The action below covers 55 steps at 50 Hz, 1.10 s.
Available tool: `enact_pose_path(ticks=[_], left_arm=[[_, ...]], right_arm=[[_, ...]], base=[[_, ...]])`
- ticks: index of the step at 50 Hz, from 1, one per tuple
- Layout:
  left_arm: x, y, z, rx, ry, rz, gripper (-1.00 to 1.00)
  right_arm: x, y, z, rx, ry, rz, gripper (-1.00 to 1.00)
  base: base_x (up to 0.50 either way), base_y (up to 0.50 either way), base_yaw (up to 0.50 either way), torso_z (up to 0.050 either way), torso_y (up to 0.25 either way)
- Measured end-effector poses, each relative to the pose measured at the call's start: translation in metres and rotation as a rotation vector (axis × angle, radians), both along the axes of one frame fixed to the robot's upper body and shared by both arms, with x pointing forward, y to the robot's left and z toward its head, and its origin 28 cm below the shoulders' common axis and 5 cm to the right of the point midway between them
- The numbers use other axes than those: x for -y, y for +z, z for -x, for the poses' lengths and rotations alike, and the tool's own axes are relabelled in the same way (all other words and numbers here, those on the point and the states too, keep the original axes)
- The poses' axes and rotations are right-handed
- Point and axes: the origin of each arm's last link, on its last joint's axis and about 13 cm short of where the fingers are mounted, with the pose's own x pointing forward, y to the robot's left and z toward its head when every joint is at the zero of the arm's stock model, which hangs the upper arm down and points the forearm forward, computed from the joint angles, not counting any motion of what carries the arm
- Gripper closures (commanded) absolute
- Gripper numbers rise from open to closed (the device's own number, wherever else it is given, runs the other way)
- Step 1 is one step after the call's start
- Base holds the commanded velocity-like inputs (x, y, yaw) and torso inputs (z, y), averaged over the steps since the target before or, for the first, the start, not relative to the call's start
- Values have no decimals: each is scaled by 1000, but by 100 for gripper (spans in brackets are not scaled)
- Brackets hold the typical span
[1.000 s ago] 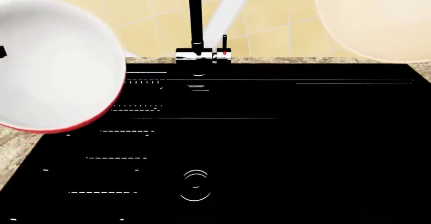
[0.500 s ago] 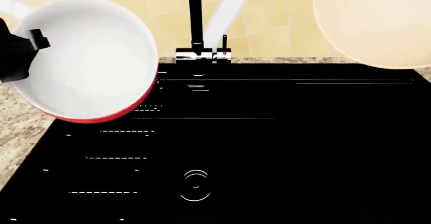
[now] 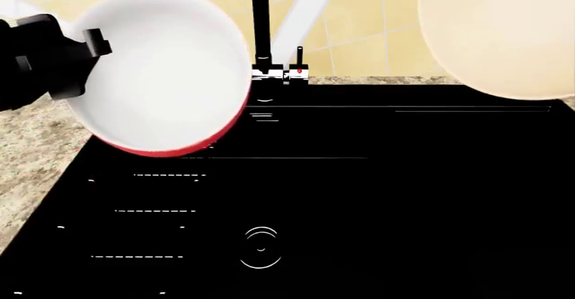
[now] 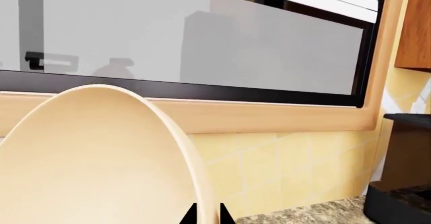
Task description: Stack the bowls in the sink.
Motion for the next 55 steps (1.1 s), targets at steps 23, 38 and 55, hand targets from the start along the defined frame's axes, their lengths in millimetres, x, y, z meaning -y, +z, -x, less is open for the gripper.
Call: enact_pose_path(ticks=[23, 38, 55], left_arm=[[11, -10, -9, -29, -43, -25, 100], [19, -16, -18, -42, -77, -24, 100], [32, -17, -26, -39, -138, -8, 100]], right_arm=[[3, 1, 4, 6, -17, 0, 100], [6, -1, 7, 8, -31, -4, 100], [8, -6, 7, 0, -38, -10, 100]], base=[[0, 0, 0, 0, 1], [0, 0, 0, 0, 1], [0, 0, 0, 1, 1]])
